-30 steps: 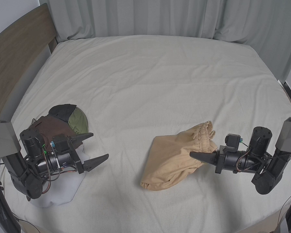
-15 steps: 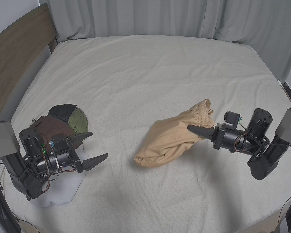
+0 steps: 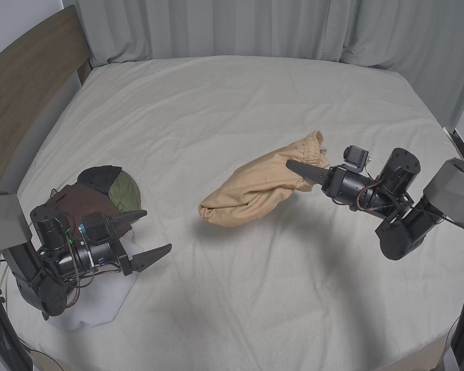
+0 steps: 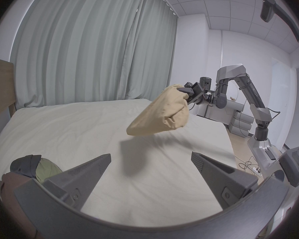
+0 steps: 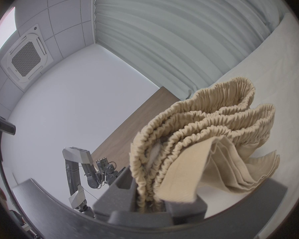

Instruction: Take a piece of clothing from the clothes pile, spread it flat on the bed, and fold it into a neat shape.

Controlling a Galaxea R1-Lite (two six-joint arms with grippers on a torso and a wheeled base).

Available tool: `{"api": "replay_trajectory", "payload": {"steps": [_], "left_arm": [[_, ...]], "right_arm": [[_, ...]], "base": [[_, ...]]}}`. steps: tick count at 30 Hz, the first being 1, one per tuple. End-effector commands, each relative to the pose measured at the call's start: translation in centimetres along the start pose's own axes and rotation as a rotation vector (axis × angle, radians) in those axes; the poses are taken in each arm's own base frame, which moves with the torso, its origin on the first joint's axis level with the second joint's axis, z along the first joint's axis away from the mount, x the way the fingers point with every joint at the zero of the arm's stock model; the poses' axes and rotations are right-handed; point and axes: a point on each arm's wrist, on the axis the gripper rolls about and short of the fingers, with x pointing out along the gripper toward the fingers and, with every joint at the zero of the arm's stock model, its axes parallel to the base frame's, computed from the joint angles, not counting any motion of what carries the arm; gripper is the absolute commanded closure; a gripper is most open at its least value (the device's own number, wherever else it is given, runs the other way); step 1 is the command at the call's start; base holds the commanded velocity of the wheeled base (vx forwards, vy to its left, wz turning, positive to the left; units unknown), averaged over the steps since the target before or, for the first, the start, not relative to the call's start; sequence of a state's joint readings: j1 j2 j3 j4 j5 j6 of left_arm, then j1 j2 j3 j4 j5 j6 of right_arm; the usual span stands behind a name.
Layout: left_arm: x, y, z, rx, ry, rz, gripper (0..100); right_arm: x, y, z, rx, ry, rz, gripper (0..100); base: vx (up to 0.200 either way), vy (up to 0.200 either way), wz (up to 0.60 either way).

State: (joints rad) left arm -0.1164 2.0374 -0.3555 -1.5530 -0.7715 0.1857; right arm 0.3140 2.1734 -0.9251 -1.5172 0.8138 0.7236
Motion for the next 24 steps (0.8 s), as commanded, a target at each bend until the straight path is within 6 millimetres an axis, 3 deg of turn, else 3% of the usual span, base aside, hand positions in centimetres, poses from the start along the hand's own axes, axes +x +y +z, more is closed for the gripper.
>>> {"api": "replay_trajectory", "payload": {"steps": [1, 8, 16, 21, 24], "left_arm": [[0.0, 0.0, -0.1, -0.002, 0.002, -0.001, 0], [0.0, -0.1, -0.1, -0.003, 0.003, -0.004, 0], [-0.4, -0.5, 0.5, 0.006, -0.006, -0.004, 0], [-0.4, -0.7, 0.4, 0.002, -0.002, -0.011, 0], [-0.5, -0.7, 0.3, -0.002, 0.001, -0.007, 0]], "right_arm": [[1.8, -3.1, -0.1, 0.042, 0.006, -0.014, 100], [3.9, -5.0, 1.4, 0.044, 0.002, -0.021, 100], [4.9, -6.7, 1.2, 0.053, 0.005, -0.030, 100], [5.1, -6.9, 2.5, 0.044, -0.007, -0.035, 100], [5.3, -7.1, 4.8, 0.017, -0.033, -0.039, 100]], "base": [[0.000, 0.000, 0.00], [0.000, 0.000, 0.00], [0.000, 0.000, 0.00], [0.000, 0.000, 0.00], [0.000, 0.000, 0.00]]}}
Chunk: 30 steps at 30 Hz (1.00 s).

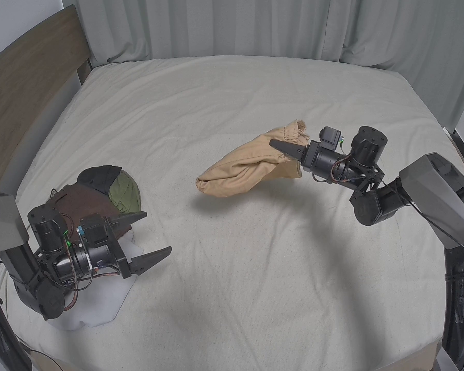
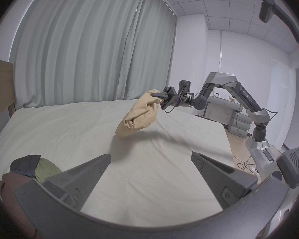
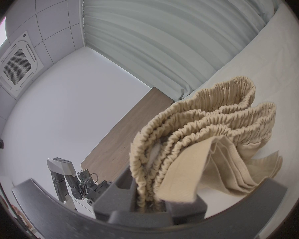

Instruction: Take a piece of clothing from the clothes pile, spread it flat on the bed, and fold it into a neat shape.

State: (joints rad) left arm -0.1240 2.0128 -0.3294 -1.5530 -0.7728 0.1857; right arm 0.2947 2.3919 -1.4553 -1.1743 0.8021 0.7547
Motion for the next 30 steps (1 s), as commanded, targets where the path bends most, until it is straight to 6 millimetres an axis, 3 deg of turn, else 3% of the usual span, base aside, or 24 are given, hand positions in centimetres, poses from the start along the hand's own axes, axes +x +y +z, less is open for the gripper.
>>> {"api": "replay_trajectory", "payload": {"steps": [1, 4, 10, 12, 19, 30], "left_arm": [[-0.1, 0.0, 0.0, -0.001, 0.002, 0.004, 0], [-0.2, 0.0, -0.1, -0.004, 0.004, 0.003, 0], [-0.1, -0.1, -0.1, -0.004, 0.004, 0.000, 0], [-0.2, -0.2, -0.1, -0.008, 0.007, -0.002, 0], [-0.4, -0.2, -0.2, -0.011, 0.011, 0.003, 0], [-0.5, -0.2, -0.1, -0.010, 0.010, 0.004, 0]], "right_arm": [[0.2, -0.3, 2.6, -0.041, -0.039, 0.002, 100], [0.4, -0.6, 3.2, -0.043, -0.043, -0.005, 100], [0.7, -1.5, 2.6, -0.033, -0.036, -0.009, 100], [0.6, -3.5, 1.5, -0.018, -0.030, -0.031, 100], [-0.9, -6.0, 0.0, 0.021, -0.011, -0.094, 100], [-3.0, -5.7, -4.7, 0.090, 0.074, -0.180, 100]], "base": [[0.000, 0.000, 0.00], [0.000, 0.000, 0.00], [0.000, 0.000, 0.00], [0.000, 0.000, 0.00], [0.000, 0.000, 0.00], [0.000, 0.000, 0.00]]}}
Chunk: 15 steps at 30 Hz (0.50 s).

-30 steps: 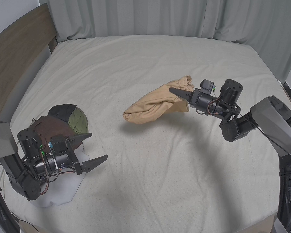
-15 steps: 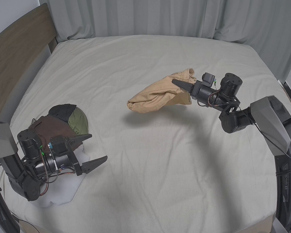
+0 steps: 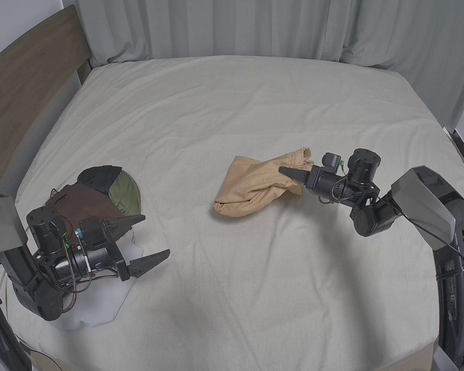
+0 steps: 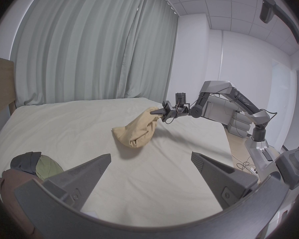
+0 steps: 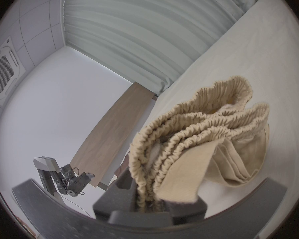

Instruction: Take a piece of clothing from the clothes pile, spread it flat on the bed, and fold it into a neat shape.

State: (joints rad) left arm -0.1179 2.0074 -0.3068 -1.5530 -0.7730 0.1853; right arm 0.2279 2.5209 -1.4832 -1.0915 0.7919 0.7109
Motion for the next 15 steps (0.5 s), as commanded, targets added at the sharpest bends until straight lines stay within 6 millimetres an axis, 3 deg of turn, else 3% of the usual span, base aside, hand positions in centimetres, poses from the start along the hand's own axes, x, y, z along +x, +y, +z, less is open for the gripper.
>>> {"api": "replay_trajectory", "payload": {"steps": [1, 15], "left_arm": [[0.0, 0.0, 0.1, 0.003, -0.002, 0.002, 0], [-0.1, 0.0, 0.1, 0.003, -0.002, 0.002, 0]], "right_arm": [[-0.7, 0.3, -2.1, 0.010, 0.019, -0.047, 100], [-2.6, -2.0, -7.6, 0.029, 0.076, -0.121, 100]], "base": [[0.000, 0.000, 0.00], [0.000, 0.000, 0.00]]}}
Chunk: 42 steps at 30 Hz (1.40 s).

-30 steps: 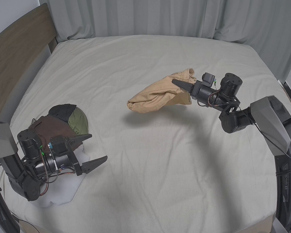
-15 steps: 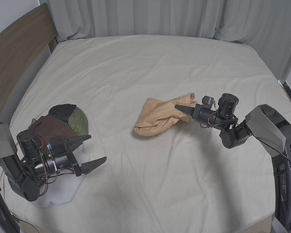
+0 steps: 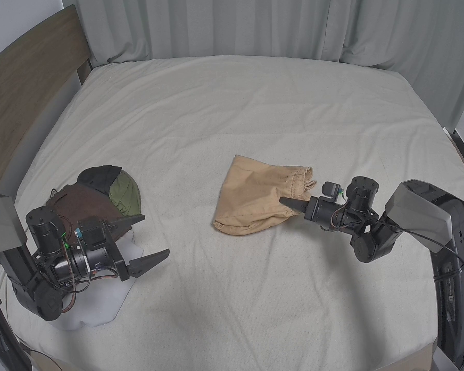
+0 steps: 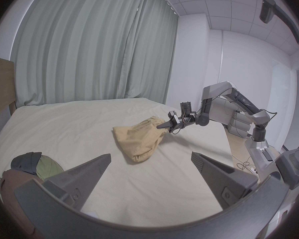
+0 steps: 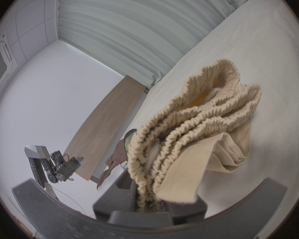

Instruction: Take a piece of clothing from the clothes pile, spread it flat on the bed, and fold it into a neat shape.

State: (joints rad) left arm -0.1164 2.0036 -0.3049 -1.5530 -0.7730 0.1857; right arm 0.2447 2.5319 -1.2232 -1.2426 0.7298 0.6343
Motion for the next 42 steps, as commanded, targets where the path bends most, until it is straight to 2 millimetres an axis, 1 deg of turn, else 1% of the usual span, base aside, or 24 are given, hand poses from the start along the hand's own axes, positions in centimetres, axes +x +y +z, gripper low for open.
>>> {"api": "replay_trajectory", "payload": {"steps": [1, 5, 9, 10, 12, 13, 17, 22, 24, 27, 30, 32, 34, 36, 37, 40, 42], "left_arm": [[0.0, 0.0, 0.0, 0.001, -0.001, 0.000, 0], [0.0, 0.0, 0.0, 0.000, 0.000, 0.000, 0], [0.0, 0.0, 0.0, 0.001, -0.001, 0.000, 0], [0.0, 0.0, 0.0, 0.001, -0.001, 0.000, 0], [0.0, 0.0, 0.0, 0.001, -0.001, 0.000, 0], [0.0, 0.0, 0.0, 0.001, -0.001, 0.000, 0], [0.0, 0.1, 0.1, 0.003, -0.003, 0.002, 0], [0.0, 0.0, 0.2, 0.009, -0.008, 0.001, 0], [-0.1, 0.0, 0.4, 0.012, -0.011, 0.002, 0], [-0.1, 0.0, 0.4, 0.013, -0.012, 0.002, 0], [-0.1, 0.0, 0.4, 0.012, -0.011, 0.002, 0], [-0.1, 0.0, 0.4, 0.013, -0.012, 0.002, 0], [-0.1, 0.0, 0.5, 0.014, -0.013, 0.002, 0], [-0.1, 0.0, 0.5, 0.014, -0.013, 0.002, 0], [-0.1, 0.0, 0.4, 0.013, -0.012, 0.003, 0], [-0.1, 0.0, 0.3, 0.011, -0.010, 0.003, 0], [-0.1, 0.0, 0.3, 0.011, -0.010, 0.003, 0]], "right_arm": [[-0.4, -1.3, -2.2, 0.018, 0.042, -0.034, 100], [-0.5, -1.9, -3.2, -0.003, 0.040, -0.034, 100], [-0.6, -2.0, -3.1, -0.005, 0.035, -0.038, 100], [-0.7, -2.0, -3.0, -0.005, 0.034, -0.039, 0], [-1.0, -1.9, -3.1, 0.001, 0.036, -0.045, 0], [-1.6, -1.8, -3.4, 0.015, 0.048, -0.057, 0], [-3.7, -0.6, -2.3, 0.025, 0.039, -0.085, 0], [-6.5, 0.7, 0.0, -0.011, -0.006, -0.116, 0], [-7.4, 1.8, 1.1, -0.028, -0.027, -0.117, 0], [-8.1, 3.5, 2.6, -0.054, -0.051, -0.104, 0], [-8.0, 5.0, 3.1, -0.072, -0.055, -0.082, 0], [-7.3, 5.5, 2.9, -0.075, -0.044, -0.063, 0], [-6.6, 5.6, 2.4, -0.069, -0.028, -0.052, 0], [-5.8, 5.0, 1.7, -0.059, -0.012, -0.048, 0], [-5.0, 4.0, 0.7, -0.045, 0.005, -0.052, 0], [-3.3, 2.3, -0.6, -0.039, -0.005, -0.095, 0], [-2.3, 1.1, -1.9, -0.029, -0.001, -0.117, 0]], "base": [[0.000, 0.000, 0.00], [0.000, 0.000, 0.00], [0.000, 0.000, 0.00], [0.000, 0.000, 0.00], [0.000, 0.000, 0.00], [0.000, 0.000, 0.00], [0.000, 0.000, 0.00], [0.000, 0.000, 0.00], [0.000, 0.000, 0.00], [0.000, 0.000, 0.00], [0.000, 0.000, 0.00], [0.000, 0.000, 0.00], [0.000, 0.000, 0.00], [0.000, 0.000, 0.00], [0.000, 0.000, 0.00], [0.000, 0.000, 0.00], [0.000, 0.000, 0.00]]}}
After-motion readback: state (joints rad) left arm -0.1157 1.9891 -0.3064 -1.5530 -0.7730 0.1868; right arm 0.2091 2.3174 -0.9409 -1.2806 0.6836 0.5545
